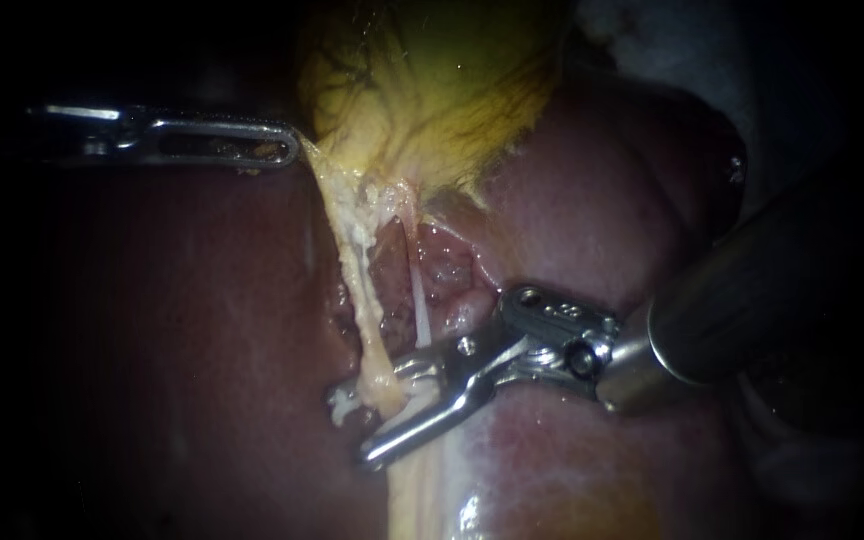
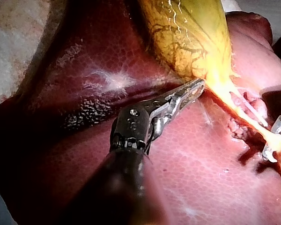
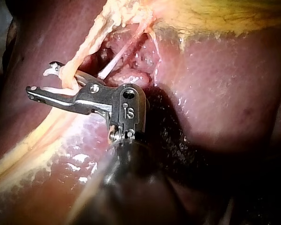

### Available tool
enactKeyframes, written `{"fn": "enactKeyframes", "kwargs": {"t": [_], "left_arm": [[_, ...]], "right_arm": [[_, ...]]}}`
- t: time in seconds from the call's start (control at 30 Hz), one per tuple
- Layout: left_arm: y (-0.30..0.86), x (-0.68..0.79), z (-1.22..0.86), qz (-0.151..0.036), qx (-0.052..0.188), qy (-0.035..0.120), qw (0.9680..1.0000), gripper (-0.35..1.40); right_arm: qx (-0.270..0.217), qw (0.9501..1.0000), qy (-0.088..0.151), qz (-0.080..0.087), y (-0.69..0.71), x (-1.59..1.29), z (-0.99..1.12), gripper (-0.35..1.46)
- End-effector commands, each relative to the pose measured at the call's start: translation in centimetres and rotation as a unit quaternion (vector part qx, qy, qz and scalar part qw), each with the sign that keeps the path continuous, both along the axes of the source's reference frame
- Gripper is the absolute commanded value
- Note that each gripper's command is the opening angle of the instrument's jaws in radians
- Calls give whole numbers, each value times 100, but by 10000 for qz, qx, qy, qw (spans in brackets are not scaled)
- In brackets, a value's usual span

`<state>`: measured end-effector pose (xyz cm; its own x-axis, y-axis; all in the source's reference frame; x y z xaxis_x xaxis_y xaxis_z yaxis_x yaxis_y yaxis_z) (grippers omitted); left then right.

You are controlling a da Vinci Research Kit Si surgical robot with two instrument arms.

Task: Clipping first clip left tube

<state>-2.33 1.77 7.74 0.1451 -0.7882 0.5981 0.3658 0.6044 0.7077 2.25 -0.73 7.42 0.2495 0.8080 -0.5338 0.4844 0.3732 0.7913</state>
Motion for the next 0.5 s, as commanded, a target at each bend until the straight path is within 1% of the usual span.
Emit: {"fn": "enactKeyframes", "kwargs": {"t": [0.03,0.17,0.2,0.27,0.37,0.43,0.5], "left_arm": [[0,0,0,0,-1,-2,10000,-35],[0,0,0,1,-1,-2,10000,-35],[0,0,1,1,-1,-2,10000,-35],[0,0,1,1,-1,-2,10000,-35],[0,0,0,1,-1,-2,10000,-35],[0,0,1,1,-1,-2,10000,-35],[0,0,1,1,-1,-2,10000,-35]], "right_arm": [[4,10000,12,8,0,1,1,26],[-19,10000,-23,-10,0,0,2,3],[-34,10000,-38,-36,0,0,2,1],[-79,9999,-107,-73,0,0,2,-4],[-159,9995,-233,-140,-1,0,2,-17],[-195,9992,-290,-170,-1,0,3,-35],[-224,9990,-336,-195,0,1,4,-35]]}}
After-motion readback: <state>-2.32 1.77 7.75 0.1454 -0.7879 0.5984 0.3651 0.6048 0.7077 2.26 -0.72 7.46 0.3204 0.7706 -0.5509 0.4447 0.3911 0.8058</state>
